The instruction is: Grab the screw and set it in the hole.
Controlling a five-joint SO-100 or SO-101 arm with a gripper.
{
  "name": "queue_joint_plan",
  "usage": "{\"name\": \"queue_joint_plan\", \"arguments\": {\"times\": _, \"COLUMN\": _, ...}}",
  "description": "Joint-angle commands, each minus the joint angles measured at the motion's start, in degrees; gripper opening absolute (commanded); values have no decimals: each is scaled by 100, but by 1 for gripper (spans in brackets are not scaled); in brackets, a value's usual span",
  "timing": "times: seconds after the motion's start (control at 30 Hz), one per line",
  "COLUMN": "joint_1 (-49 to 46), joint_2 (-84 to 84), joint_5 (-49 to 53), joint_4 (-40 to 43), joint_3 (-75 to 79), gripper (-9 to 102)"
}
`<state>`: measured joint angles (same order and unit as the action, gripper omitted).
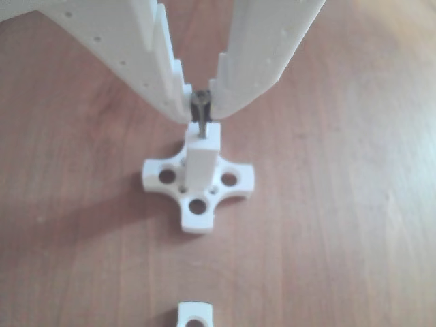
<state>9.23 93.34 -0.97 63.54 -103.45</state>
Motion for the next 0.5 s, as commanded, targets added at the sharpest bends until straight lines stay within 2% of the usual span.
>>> {"name": "queue_joint_plan", "arguments": {"times": 0.0, "joint_1": -97, "joint_2": 290, "joint_5": 26, "joint_4": -44, "joint_3": 114, "gripper": 2}}
{"name": "queue_joint_plan", "arguments": {"times": 0.3, "joint_1": -97, "joint_2": 290, "joint_5": 26, "joint_4": -44, "joint_3": 105, "gripper": 3}}
{"name": "queue_joint_plan", "arguments": {"times": 0.47, "joint_1": -97, "joint_2": 290, "joint_5": 9, "joint_4": 35, "joint_3": 105, "gripper": 7}}
